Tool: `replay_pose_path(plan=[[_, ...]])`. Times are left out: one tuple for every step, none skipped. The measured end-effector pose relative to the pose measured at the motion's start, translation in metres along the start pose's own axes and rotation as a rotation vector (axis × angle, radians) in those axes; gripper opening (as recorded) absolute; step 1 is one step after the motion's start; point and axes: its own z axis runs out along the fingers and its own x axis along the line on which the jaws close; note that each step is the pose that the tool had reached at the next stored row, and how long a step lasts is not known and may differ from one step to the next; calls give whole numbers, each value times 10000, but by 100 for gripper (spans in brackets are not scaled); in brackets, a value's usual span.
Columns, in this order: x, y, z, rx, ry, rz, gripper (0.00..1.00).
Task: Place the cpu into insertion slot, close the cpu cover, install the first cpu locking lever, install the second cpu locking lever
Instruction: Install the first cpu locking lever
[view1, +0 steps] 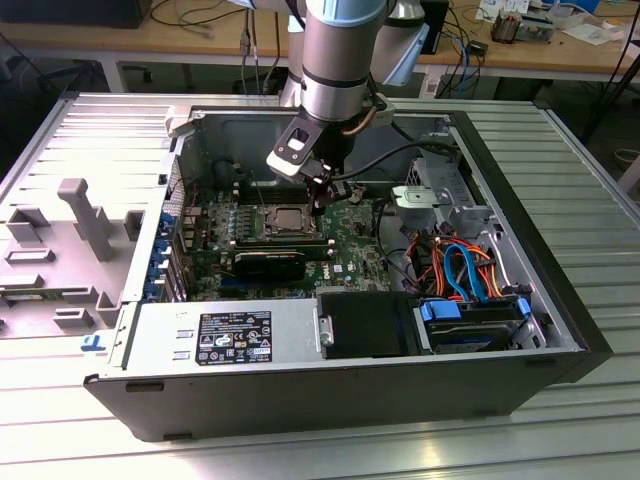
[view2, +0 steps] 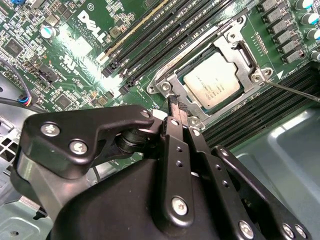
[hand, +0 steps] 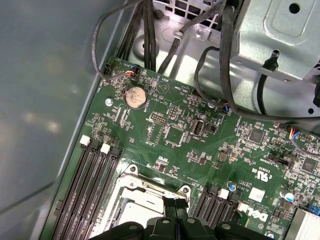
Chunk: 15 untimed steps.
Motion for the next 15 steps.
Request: replay_pose_path(plan=[[0,0,0,0,0,-7,11],[0,0,0,0,-1,-18,11],[0,0,0,1,-2,-25,11],[0,0,0,0,-2,-30,11],[0,0,0,0,-2,-38,11],[0,0,0,0,-2,-43,11],[0,0,0,0,-2,-51,11],[0,0,0,1,-3,-59,11],[0,0,0,1,-3,-67,11],[0,0,0,0,-3,-74,11],[0,0,0,0,-3,-81,11],[0,0,0,1,-4,-89,11],[0,0,0,1,-4,-96,11],[0,0,0,1,-5,-104,11],[0,0,0,1,-5,-114,11]])
